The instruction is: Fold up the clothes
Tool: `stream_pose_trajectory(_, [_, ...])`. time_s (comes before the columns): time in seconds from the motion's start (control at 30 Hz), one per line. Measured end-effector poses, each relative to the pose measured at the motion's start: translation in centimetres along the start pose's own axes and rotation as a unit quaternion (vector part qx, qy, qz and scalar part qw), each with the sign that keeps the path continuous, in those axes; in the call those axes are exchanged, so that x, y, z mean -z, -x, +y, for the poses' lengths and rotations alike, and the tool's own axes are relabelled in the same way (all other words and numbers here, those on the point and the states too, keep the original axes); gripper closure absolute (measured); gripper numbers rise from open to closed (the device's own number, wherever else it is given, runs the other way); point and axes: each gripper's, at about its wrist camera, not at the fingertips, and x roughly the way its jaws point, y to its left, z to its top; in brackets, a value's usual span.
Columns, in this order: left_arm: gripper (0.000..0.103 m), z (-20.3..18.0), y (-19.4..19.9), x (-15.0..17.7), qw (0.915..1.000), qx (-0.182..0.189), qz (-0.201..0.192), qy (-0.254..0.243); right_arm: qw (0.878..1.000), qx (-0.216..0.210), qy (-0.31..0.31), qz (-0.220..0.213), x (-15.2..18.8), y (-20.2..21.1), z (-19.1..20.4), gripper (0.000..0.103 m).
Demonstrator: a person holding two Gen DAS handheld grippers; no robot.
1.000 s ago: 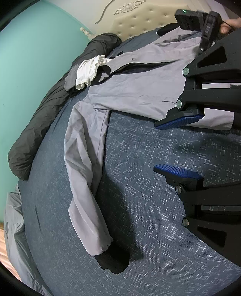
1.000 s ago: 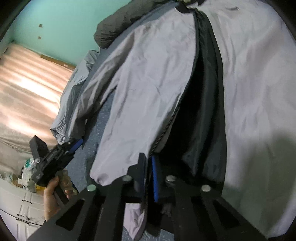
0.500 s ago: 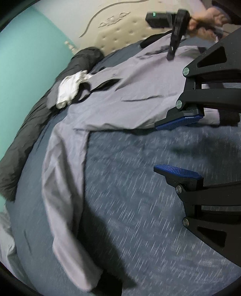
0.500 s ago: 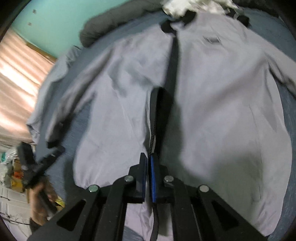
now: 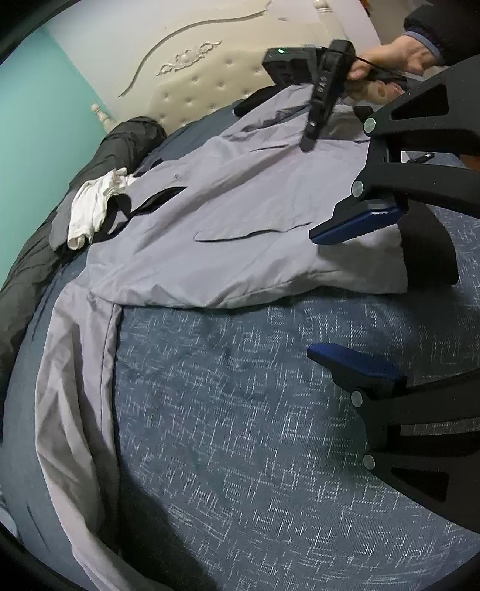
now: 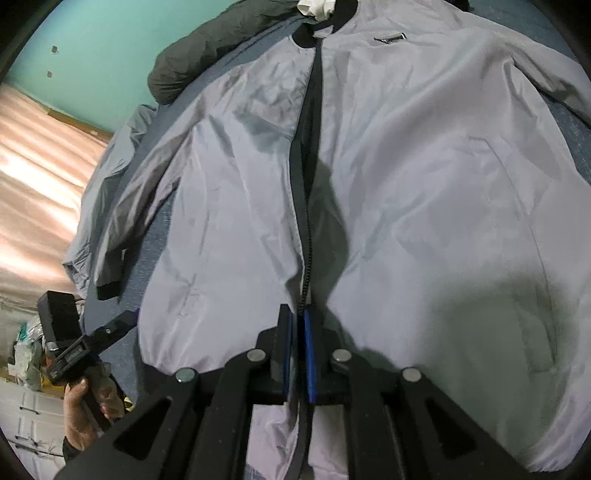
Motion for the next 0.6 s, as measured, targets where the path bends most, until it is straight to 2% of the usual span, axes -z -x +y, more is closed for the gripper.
stream_pose_trajectory(0.07, [0.043, -0.1, -0.8, 0.3, 0.9999, 0.005, 0.014, 0.0, 1.0, -0.003, 0.004, -0.01, -0.2, 1.0, 0.0, 0.087])
stream_pose_trajectory(0.2, [0.045, -0.1, -1.6, 0.4, 0.9995, 0.02, 0.021, 0.015, 0.999, -0.004, 0.009, -0.05, -0.4, 5.4, -1.0, 0.061])
stream_pose_trajectory(0.27, [0.045, -0.5, -1.7, 0.3, 0.9992, 0.026, 0.025, 0.015, 0.998, 0.011, 0.013, -0.063, -0.2, 7.4, -2.1, 0.06])
stream_pose_trajectory(0.4, [0.049, -1.5, -1.7, 0.4, 0.9992, 0.012, 0.037, -0.001, 0.997, 0.045, -0.004, -0.057, 1.3, 10.8, -6.4, 0.059])
stream_pose_trajectory(0.5, [0.049, -2.1, -1.4, 0.8, 0.9988, -0.001, 0.048, -0.007, 0.997, 0.068, -0.018, -0.033, 3.1, 12.0, -9.2, 0.05])
stream_pose_trajectory(0.6, [0.049, -2.9, -1.1, 1.4, 0.9979, -0.011, 0.062, -0.02, 0.996, 0.081, -0.03, -0.009, 4.8, 12.5, -11.4, 0.048])
